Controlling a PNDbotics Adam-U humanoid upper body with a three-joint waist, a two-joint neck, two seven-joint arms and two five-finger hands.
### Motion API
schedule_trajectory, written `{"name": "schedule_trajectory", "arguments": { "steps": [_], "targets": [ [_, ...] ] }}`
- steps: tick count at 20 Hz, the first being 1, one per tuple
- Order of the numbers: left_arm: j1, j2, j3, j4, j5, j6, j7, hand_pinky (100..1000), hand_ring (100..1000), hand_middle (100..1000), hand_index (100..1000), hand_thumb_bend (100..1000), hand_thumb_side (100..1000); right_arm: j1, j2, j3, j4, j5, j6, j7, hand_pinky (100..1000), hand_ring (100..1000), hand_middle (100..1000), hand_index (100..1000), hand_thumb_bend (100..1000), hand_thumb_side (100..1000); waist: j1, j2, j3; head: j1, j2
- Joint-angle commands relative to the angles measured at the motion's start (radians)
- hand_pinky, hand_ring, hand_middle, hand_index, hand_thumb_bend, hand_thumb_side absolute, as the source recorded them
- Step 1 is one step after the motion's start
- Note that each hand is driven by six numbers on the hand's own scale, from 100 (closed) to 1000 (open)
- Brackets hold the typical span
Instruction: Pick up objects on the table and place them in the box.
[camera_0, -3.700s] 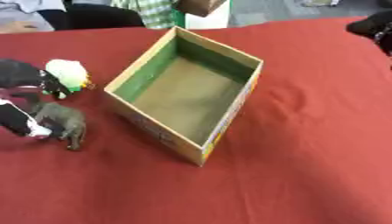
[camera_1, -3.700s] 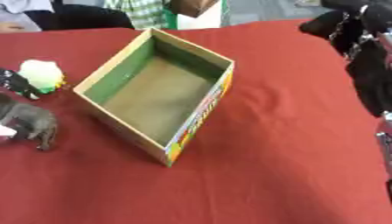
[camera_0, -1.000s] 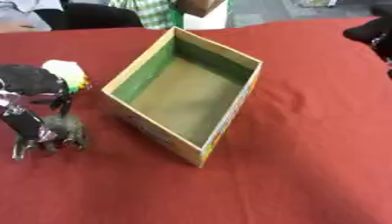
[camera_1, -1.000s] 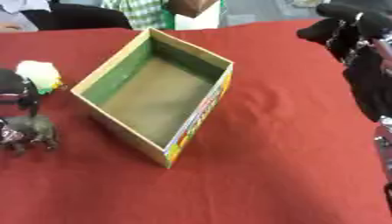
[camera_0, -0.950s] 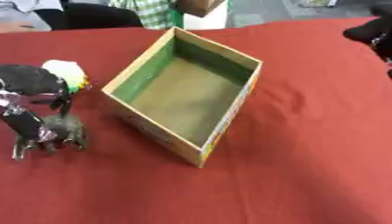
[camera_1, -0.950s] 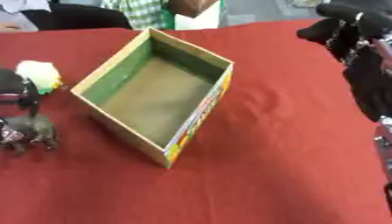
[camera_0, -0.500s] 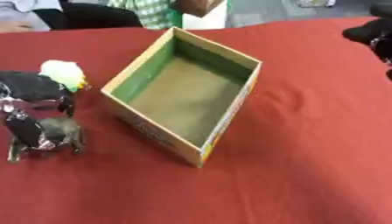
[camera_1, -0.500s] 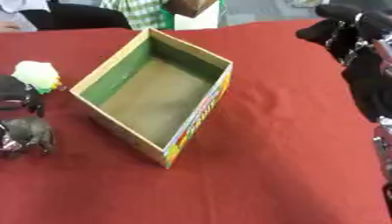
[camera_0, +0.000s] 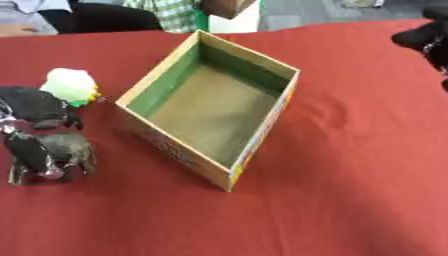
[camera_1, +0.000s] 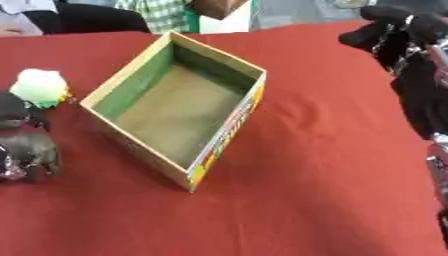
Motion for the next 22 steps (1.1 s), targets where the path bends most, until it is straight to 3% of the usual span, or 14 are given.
{"name": "schedule_trajectory", "arguments": {
  "steps": [1,2,5,7,13,17,22],
  "targets": [
    [-0.009,0.019,0.021,0.001,-0.038,-0.061,-0.071,421,680,598,780,497,598,-0.008,-0.011,-0.01,-0.021,0.007,-0.002,0.003,891,779,632,856,100,1000,-0.003,-0.017,0.001,-0.003,-0.011],
    [-0.008,0.015,0.021,0.009,-0.042,-0.058,-0.071,373,626,550,740,446,576,-0.008,-0.01,-0.01,-0.021,0.007,-0.002,0.002,891,779,632,856,100,1000,-0.004,-0.017,0.001,-0.003,-0.011],
    [-0.01,0.003,0.023,0.032,-0.037,-0.045,-0.071,341,591,501,693,384,525,-0.007,-0.01,-0.011,-0.021,0.008,-0.003,0.001,891,780,632,856,100,1000,-0.005,-0.016,0.001,-0.004,-0.01],
    [-0.012,-0.003,0.025,0.037,-0.024,-0.036,-0.071,303,554,467,645,263,402,-0.006,-0.009,-0.012,-0.021,0.009,-0.002,0.001,892,780,632,857,100,1000,-0.005,-0.016,0.001,-0.005,-0.01],
    [-0.013,-0.007,0.034,0.003,0.04,0.01,-0.071,307,539,452,580,100,176,-0.003,-0.008,-0.013,-0.021,0.011,0.0,0.001,892,780,632,857,100,1000,-0.004,-0.016,0.001,-0.007,-0.009],
    [-0.012,-0.006,0.048,-0.019,0.083,0.038,-0.071,296,515,435,494,100,227,0.0,-0.007,-0.014,-0.021,0.012,0.002,0.001,893,780,631,858,100,1000,-0.003,-0.018,0.002,-0.009,-0.008],
    [-0.019,0.009,0.086,-0.093,0.096,0.087,-0.071,222,447,341,378,100,253,0.001,-0.008,-0.014,-0.021,0.011,0.001,0.0,892,780,631,857,100,1000,0.0,-0.022,0.003,-0.012,-0.009]
  ]
}}
